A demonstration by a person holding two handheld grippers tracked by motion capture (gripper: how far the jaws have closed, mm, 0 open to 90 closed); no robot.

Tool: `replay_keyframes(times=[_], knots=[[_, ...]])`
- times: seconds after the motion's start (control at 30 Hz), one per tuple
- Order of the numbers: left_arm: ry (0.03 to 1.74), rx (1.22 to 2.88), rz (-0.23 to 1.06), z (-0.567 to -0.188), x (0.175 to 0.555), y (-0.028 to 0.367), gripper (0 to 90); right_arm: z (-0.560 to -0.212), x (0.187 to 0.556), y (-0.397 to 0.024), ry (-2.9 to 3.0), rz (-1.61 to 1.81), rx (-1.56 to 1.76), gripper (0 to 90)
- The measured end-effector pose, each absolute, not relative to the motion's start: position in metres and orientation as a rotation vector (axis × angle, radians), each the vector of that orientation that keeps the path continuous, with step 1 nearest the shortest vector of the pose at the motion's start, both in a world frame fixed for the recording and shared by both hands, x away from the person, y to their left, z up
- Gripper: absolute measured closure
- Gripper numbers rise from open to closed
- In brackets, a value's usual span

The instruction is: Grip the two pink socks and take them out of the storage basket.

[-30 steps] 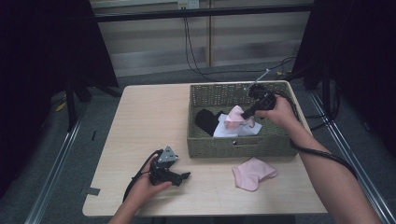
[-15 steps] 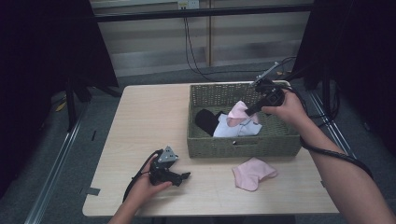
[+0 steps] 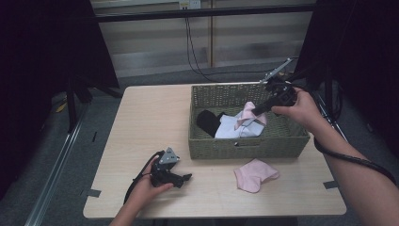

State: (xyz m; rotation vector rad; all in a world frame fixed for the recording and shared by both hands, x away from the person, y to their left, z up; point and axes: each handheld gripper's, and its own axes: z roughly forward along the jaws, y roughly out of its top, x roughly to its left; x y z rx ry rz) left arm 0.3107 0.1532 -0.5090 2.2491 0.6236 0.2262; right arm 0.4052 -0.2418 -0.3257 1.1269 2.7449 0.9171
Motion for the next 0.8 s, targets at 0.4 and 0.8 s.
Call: replay_keyframes(times=[0.4, 0.8], knots=[[0.623, 2.249, 0.226, -0.509, 0.311, 0.153, 15.2, -0.31, 0.387, -0.248, 2.774, 0.925, 1.068, 87.1], [0.625, 2.245, 0.23, -0.509, 0.311, 0.153, 15.2, -0.298, 0.366, -0.252, 2.784, 0.987, 0.986, 87.0]])
